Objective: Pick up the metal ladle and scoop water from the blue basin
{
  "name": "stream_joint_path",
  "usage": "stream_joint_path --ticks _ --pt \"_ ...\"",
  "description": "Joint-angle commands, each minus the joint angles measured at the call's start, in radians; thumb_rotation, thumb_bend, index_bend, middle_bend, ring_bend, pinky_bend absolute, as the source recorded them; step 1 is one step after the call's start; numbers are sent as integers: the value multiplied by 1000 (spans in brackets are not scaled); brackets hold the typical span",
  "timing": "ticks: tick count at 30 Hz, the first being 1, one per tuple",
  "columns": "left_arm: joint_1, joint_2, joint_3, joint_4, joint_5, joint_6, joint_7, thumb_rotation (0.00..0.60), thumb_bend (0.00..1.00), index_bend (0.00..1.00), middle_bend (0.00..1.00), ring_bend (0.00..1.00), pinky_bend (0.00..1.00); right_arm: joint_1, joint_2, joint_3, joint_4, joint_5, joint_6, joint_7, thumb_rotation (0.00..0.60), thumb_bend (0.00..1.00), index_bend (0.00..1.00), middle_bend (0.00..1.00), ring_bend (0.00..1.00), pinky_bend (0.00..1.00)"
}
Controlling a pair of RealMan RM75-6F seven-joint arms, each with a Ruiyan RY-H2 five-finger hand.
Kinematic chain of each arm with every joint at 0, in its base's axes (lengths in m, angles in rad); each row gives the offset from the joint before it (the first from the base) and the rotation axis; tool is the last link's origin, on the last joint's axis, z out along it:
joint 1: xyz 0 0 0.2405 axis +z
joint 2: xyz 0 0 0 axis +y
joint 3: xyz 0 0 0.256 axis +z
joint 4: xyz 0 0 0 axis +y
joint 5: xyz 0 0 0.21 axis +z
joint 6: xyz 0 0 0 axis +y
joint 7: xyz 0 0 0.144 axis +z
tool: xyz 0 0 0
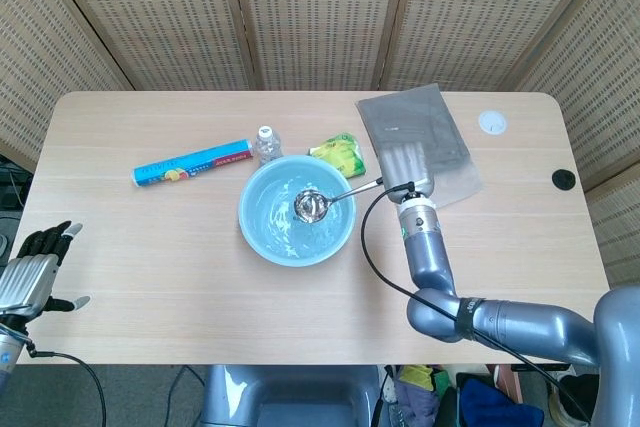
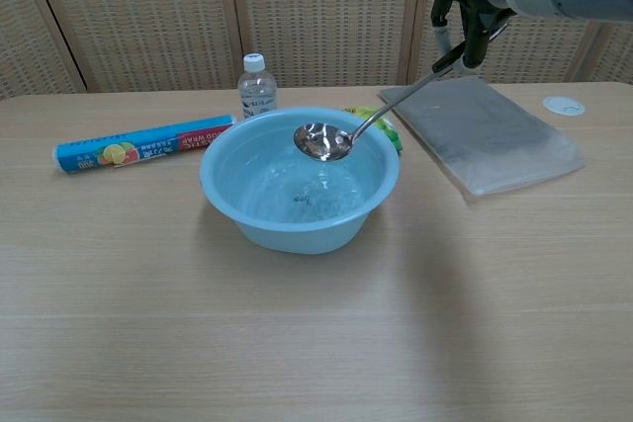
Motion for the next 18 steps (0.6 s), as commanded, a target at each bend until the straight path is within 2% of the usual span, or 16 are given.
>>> stream_joint_path --ticks 1,18 --pt "-1 0 0 0 0 -1 0 600 0 0 0 0 0 11 6 0 -7 14 9 -10 600 819 848 948 916 1000" --pt "-3 1 0 1 -6 -4 -4 600 0 0 0 0 0 65 11 8 -33 96 49 -45 600 819 848 948 916 1000"
